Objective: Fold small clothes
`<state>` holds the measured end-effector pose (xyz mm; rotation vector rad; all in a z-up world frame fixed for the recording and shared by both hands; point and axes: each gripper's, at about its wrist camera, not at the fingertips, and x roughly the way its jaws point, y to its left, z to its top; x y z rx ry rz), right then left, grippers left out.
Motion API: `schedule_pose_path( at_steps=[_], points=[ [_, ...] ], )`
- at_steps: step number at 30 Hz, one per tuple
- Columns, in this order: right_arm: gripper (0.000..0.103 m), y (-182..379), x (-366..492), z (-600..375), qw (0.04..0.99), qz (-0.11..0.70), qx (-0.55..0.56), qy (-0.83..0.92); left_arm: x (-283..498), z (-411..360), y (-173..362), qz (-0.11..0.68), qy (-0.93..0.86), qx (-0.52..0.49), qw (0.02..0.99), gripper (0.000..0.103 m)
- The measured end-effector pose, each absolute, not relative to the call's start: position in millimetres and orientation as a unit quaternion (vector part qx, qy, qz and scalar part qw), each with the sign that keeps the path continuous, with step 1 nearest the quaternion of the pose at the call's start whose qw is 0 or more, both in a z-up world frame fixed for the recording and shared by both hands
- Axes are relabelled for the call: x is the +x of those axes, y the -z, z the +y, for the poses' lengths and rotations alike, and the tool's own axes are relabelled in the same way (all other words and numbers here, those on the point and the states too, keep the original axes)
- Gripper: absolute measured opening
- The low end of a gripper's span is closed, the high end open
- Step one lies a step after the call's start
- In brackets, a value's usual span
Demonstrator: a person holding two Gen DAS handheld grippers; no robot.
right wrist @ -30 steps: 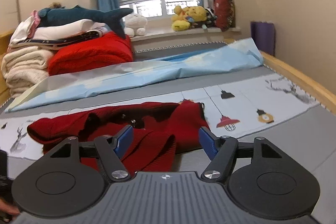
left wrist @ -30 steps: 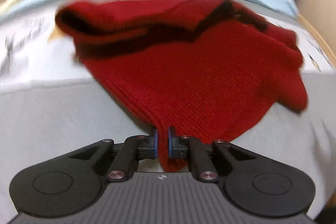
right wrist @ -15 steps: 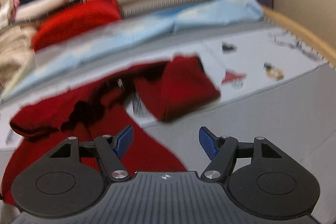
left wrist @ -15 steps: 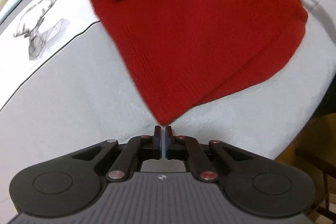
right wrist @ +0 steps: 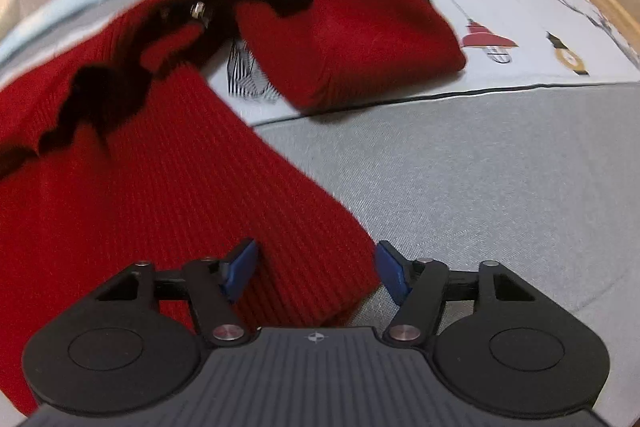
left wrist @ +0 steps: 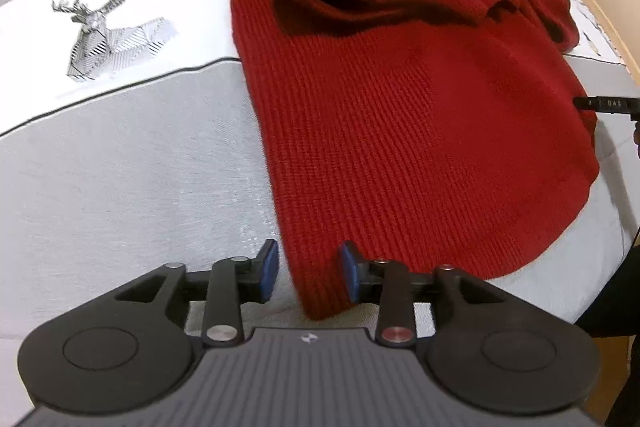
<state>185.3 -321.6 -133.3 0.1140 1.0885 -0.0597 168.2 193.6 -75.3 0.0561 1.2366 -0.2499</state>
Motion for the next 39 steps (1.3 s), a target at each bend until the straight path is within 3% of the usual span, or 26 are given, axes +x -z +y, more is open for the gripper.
schedule_pose_path(
  at_steps=[1,4,5,6,7,8,10,16,22,27,31,35,39],
  points=[
    [0.055,135.7,184.9,-319.5,0.857,0.514,0.036,0.023,170.0,191.3,80.5,0.581,0.116,0.028,0.805,0.045],
    [0.015,133.4,180.9,-319.7,0.864,0.504,0.023,0.007,174.8,182.6,95.4,0.596,0.108,0.036,0.795,0.045],
    [0.014,130.5,179.8,-323.9,0.863,0.503,0.037,0.003,175.1,179.9,98.4,0.598,0.106,0.039,0.793,0.045],
    [0.013,125.9,178.3,-329.0,0.864,0.501,0.054,-0.001,176.0,177.8,101.2,0.599,0.104,0.042,0.793,0.044],
    [0.012,119.7,175.0,-333.1,0.866,0.495,0.063,-0.005,175.6,175.4,102.4,0.597,0.104,0.045,0.794,0.037],
    [0.012,112.0,170.0,-336.4,0.871,0.487,0.062,-0.011,175.7,173.6,101.6,0.596,0.11,0.043,0.795,0.02],
    [0.011,98.3,160.6,-342.0,0.877,0.477,0.055,-0.014,173.2,171.6,97.5,0.59,0.11,0.045,0.799,0.011],
    [0.01,52.1,110.9,-359.5,0.889,0.452,0.045,-0.055,132.5,156.1,73.4,0.583,0.214,0.077,0.78,0.009],
    [0.01,62.7,47.0,-378.4,0.826,0.549,0.016,-0.127,81.1,150.4,91.2,0.607,0.264,0.174,0.729,0.008],
    [0.013,74.1,29.2,-372.3,0.793,0.587,-0.017,-0.161,96.6,152.0,70.4,0.581,0.272,0.151,0.752,0.017],
    [0.023,42.5,45.8,-383.1,0.852,0.509,0.02,-0.119,135.8,157.0,38.2,0.53,0.215,0.074,0.817,0.027],
    [0.025,22.7,70.9,-391.0,0.888,0.441,0.104,-0.084,165.7,141.0,25.9,0.511,0.168,0.041,0.842,0.056],
    [0.031,28.2,99.0,-387.0,0.898,0.408,0.153,-0.066,187.3,124.4,32.4,0.515,0.152,0.063,0.841,0.06]
  ],
)
